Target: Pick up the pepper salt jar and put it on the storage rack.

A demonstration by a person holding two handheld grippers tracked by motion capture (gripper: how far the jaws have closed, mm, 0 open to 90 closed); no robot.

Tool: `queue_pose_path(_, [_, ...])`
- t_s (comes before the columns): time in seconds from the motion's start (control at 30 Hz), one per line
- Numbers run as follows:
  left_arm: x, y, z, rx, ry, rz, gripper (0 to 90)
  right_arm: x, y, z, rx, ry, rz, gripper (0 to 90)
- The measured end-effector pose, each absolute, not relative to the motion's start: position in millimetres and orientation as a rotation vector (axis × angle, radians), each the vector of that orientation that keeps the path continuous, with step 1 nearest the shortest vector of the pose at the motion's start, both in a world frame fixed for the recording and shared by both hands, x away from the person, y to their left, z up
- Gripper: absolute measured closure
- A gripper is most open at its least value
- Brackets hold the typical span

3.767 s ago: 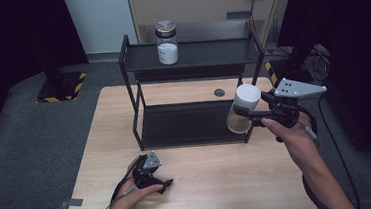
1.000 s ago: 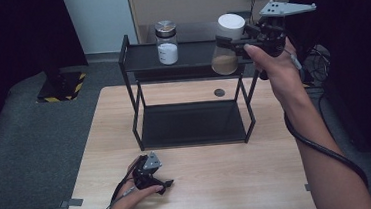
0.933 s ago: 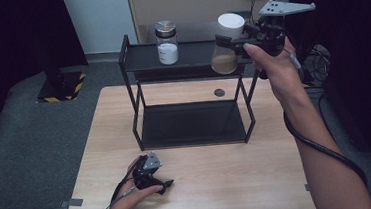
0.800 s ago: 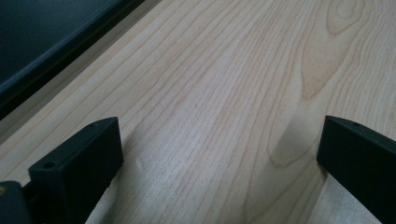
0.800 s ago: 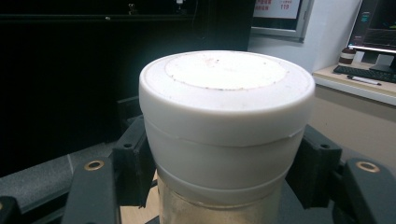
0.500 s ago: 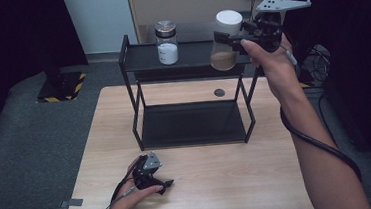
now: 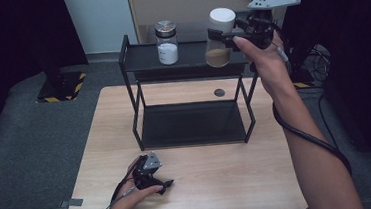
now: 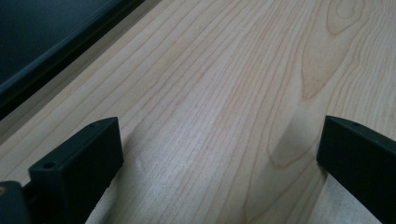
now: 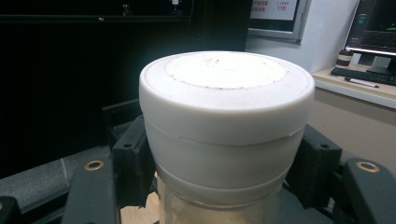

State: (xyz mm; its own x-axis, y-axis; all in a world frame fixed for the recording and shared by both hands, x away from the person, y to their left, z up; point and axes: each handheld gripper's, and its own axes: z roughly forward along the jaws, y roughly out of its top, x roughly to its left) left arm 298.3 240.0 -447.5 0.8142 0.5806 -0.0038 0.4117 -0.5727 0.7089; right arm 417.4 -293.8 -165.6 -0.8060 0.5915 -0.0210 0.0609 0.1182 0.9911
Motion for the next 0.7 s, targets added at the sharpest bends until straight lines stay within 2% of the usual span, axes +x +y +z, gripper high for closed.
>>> queue_pose_path(0.7, [298, 240, -447, 2.264, 0.715, 0.293, 0.0, 437, -285, -171, 0.688, 1.981, 1.717, 35.7])
